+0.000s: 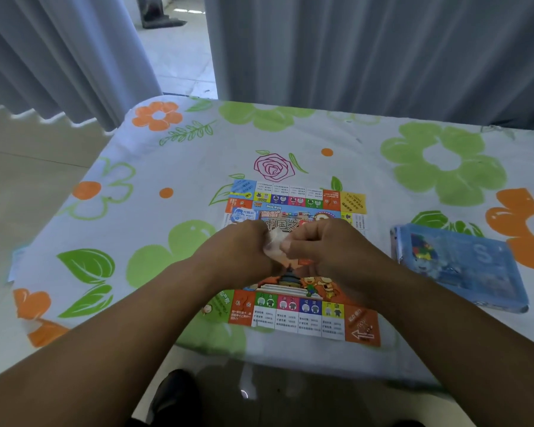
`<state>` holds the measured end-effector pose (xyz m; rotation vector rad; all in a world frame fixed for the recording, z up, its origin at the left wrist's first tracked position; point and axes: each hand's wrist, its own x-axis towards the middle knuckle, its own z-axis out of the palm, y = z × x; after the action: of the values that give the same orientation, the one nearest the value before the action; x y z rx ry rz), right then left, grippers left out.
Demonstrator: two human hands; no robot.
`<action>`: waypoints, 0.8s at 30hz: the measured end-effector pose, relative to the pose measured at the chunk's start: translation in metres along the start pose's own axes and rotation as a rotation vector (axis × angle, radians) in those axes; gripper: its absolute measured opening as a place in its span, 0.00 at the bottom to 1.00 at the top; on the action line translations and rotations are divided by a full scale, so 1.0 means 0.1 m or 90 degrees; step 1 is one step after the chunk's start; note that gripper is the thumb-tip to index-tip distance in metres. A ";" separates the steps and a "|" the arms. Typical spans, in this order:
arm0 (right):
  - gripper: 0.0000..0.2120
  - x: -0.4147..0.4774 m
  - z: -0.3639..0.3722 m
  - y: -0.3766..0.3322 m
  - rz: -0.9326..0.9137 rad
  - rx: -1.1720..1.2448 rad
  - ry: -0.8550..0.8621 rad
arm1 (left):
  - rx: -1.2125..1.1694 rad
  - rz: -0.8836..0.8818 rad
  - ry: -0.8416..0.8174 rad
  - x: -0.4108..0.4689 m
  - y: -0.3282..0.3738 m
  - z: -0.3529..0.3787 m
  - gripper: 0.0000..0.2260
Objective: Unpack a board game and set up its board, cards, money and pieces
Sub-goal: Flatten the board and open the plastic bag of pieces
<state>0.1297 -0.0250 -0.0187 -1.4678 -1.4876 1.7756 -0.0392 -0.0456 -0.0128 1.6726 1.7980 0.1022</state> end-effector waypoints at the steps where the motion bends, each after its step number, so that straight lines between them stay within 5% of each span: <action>1: 0.03 0.03 0.02 0.02 0.011 0.007 -0.002 | -0.002 -0.009 -0.014 -0.01 -0.02 0.00 0.15; 18: 0.06 0.27 0.45 0.35 0.125 0.043 -0.056 | 0.013 -0.097 -0.211 -0.09 -0.28 0.01 0.15; 24: 0.10 0.30 0.48 0.41 0.140 0.040 -0.059 | -0.060 -0.112 -0.198 -0.08 -0.28 -0.07 0.16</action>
<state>0.0890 -0.0373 -0.0745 -1.5892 -1.3435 2.0240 -0.0668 -0.0549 -0.0178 1.3743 1.6660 -0.1418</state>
